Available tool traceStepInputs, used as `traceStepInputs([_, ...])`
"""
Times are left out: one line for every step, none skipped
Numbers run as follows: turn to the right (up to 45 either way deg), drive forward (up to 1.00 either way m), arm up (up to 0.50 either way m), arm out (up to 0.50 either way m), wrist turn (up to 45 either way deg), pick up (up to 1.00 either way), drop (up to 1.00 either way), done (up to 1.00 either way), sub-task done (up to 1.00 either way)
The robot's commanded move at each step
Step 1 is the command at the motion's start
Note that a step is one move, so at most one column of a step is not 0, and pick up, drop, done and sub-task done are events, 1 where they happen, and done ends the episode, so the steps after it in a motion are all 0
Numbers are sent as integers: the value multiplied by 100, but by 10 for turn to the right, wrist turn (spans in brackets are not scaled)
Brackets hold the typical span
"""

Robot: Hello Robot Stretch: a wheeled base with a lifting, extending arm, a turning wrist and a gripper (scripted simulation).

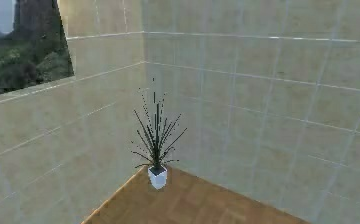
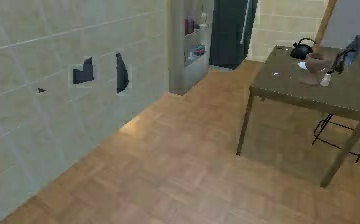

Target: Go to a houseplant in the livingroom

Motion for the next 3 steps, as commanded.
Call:
traceStepInputs([450, 0, 0, 0, 0, 0, 0, 0, 0])
traceStepInputs([450, 0, 0, 0, 0, 0, 0, 0, 0])
traceStepInputs([450, 0, 0, 0, 0, 0, 0, 0, 0])
